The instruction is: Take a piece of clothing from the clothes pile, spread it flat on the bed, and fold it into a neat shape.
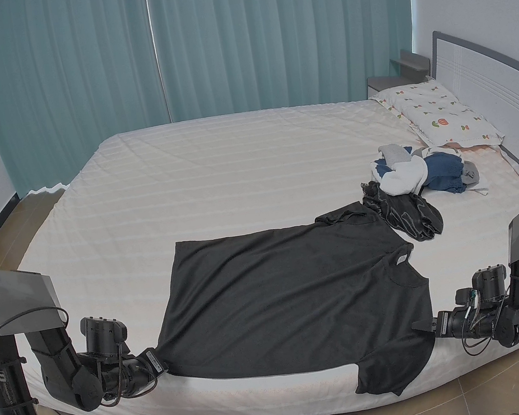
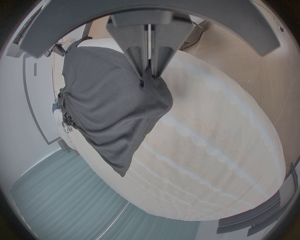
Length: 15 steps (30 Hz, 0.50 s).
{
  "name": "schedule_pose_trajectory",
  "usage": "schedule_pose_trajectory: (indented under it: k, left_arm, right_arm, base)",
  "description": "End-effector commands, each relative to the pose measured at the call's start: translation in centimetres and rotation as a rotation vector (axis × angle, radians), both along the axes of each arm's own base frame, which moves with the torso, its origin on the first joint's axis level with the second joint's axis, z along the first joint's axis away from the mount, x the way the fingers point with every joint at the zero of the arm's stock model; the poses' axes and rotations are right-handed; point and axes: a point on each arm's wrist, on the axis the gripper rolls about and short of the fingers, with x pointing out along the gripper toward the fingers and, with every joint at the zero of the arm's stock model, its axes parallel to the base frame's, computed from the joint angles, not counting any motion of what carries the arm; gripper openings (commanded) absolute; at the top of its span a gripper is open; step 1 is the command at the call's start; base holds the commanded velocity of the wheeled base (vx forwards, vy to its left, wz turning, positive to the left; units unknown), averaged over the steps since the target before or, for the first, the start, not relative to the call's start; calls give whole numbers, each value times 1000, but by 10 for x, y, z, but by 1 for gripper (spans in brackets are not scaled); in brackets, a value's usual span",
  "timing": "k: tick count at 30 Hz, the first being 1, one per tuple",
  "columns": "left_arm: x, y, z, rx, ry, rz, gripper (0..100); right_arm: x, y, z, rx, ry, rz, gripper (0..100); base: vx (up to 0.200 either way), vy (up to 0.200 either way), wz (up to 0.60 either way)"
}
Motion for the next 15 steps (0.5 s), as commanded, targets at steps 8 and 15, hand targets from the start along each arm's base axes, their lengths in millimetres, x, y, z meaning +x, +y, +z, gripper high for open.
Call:
schedule_pose_trajectory:
  k: [8,15]
  left_arm:
    - [0,0,0,2,-1,-1,0]
    - [-15,-3,3,32,19,-48,0]
  right_arm:
    - [-15,-18,7,32,-1,-28,0]
    - [-29,-33,10,58,-9,-52,0]
  base:
    - [0,0,0]
    - [0,0,0]
